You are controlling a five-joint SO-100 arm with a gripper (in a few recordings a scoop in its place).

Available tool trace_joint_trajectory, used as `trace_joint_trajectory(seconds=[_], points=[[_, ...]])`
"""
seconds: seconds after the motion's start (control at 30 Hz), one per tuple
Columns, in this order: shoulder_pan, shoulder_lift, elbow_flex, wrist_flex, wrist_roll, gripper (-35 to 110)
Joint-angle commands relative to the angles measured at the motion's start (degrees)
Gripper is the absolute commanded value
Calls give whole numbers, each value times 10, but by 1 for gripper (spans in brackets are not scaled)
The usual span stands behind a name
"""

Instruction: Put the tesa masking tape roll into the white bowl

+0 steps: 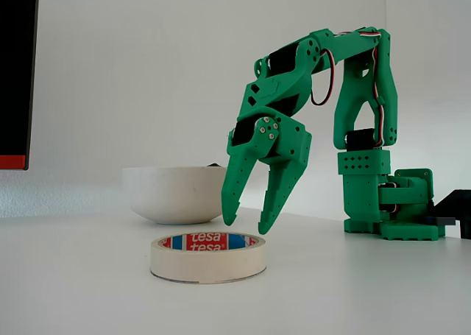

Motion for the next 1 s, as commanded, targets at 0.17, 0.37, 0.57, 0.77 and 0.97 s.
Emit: trace_joint_trajectory(seconds=[0.17, 0.37, 0.57, 0.77, 0.97], points=[[-28, -6, -34, -6, 20, 16], [-40, -24, -36, -11, 26, 14], [-65, -25, -36, -7, 34, 12], [-93, -28, -39, 4, 42, 11], [-108, -59, -68, 37, 49, 8]])
